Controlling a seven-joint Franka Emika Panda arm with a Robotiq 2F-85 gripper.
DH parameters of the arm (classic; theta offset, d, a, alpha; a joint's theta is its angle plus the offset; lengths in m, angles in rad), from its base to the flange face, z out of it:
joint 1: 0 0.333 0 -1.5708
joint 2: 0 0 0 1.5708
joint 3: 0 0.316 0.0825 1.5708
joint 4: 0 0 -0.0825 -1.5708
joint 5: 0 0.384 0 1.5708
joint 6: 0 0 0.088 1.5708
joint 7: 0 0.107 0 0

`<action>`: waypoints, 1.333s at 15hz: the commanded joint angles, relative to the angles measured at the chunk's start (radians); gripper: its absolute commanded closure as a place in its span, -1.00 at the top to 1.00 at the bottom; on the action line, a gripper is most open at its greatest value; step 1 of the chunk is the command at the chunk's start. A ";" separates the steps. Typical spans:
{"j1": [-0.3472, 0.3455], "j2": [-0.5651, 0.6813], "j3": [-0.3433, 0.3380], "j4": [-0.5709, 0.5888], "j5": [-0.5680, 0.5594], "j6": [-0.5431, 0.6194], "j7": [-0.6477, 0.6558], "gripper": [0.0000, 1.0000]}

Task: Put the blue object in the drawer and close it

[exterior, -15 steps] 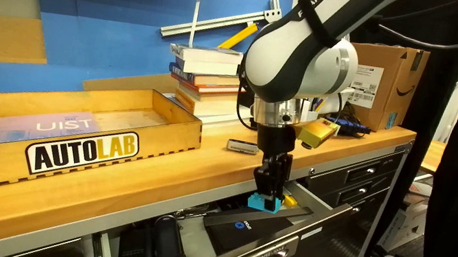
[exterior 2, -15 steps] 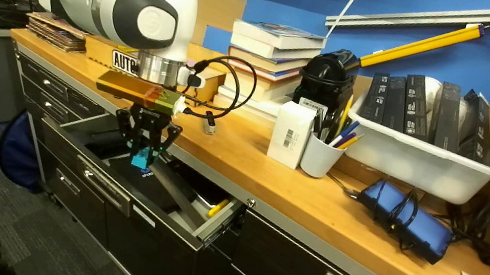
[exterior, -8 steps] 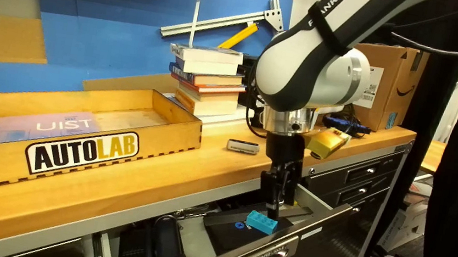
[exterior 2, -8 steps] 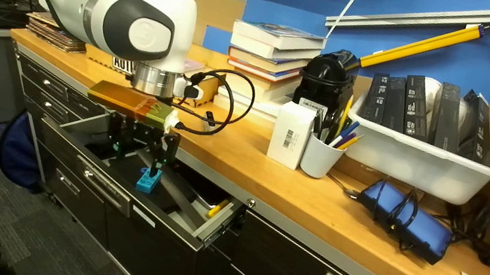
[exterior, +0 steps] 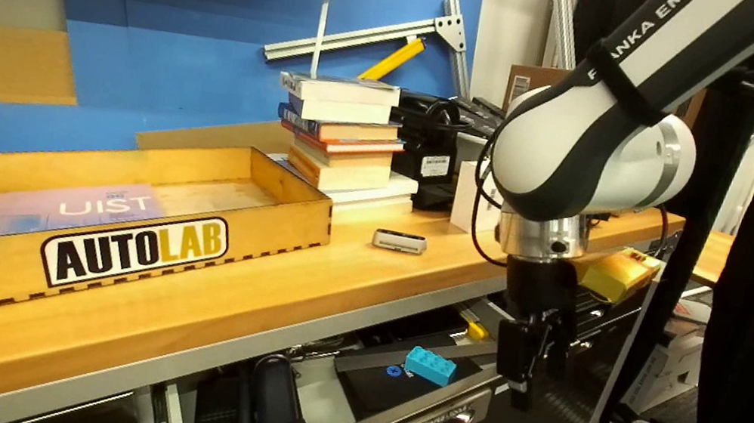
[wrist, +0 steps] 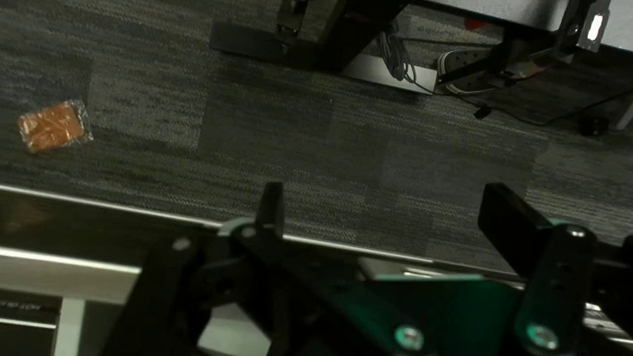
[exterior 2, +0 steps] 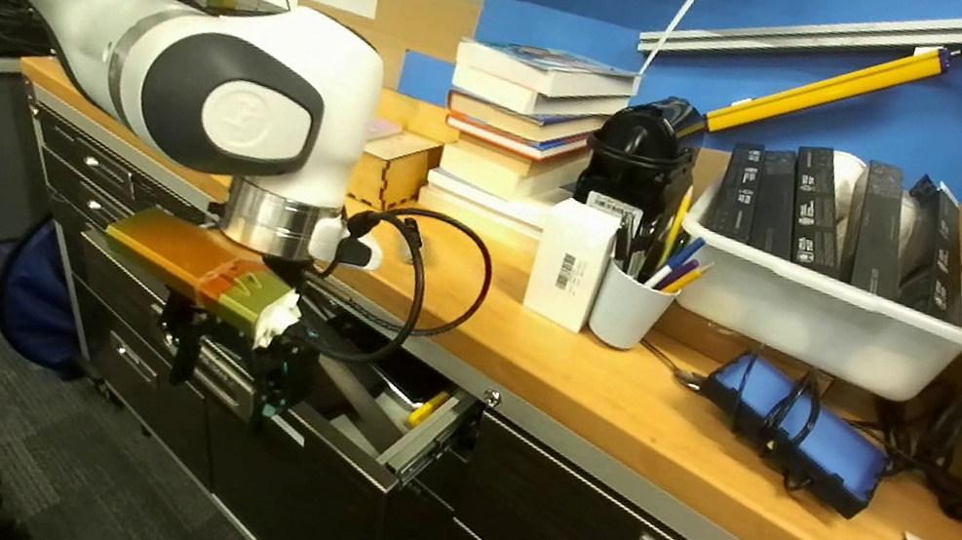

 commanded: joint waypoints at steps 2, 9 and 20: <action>0.025 0.155 0.035 0.081 -0.053 -0.012 0.213 1.00; 0.095 0.249 0.052 0.145 -0.128 0.160 0.556 1.00; 0.224 0.330 -0.019 0.287 -0.608 0.235 1.115 1.00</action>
